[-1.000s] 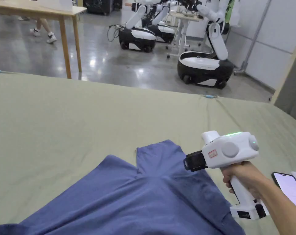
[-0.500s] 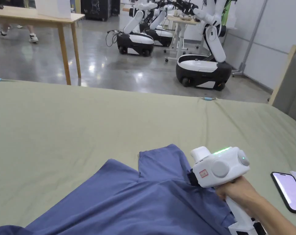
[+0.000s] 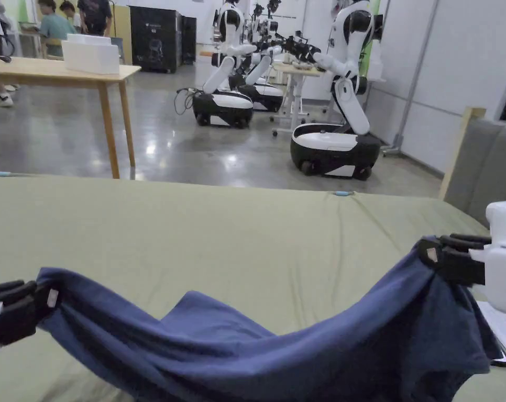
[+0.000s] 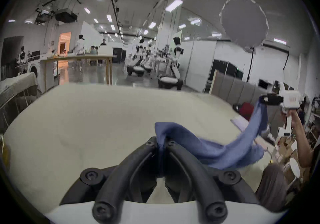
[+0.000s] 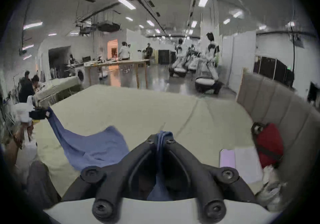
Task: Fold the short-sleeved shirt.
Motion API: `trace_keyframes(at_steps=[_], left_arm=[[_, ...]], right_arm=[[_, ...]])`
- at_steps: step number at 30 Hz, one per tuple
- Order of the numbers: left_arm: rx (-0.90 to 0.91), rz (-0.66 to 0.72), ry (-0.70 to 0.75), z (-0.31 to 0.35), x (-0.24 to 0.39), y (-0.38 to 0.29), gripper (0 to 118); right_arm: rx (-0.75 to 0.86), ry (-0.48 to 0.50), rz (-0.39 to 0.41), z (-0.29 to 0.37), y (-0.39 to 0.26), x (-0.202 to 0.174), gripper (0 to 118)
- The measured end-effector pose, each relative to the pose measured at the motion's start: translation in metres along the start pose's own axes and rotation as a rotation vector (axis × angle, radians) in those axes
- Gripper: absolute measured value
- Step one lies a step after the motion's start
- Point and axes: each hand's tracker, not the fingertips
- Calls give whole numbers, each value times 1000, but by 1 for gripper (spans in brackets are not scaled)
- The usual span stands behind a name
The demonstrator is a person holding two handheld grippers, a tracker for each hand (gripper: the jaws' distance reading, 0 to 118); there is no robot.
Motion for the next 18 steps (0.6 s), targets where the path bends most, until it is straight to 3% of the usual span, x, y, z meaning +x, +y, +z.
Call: trace_keyframes(at_steps=[2,6,9,12,14,18], left_arm=[[73,32,-25,-13,11,42,4],[166,50,-50,-34,29,134,4],[228,98,-46,-41,37,212,4],[288,116,5,-48,37,287,4],[315,77,19,-55,36,331,4],[333,-25,158,-67,31,388,3]], right_arm=[[59,-64,-13,3,38,6,5],[160,-36,10,6,122,14,5],[231,-156,70,2,192,17,5],[294,-194,46,-7,263,31,5],[308,-198,9,-17,306,36,5],[358,-267,9,-39,359,38,5]])
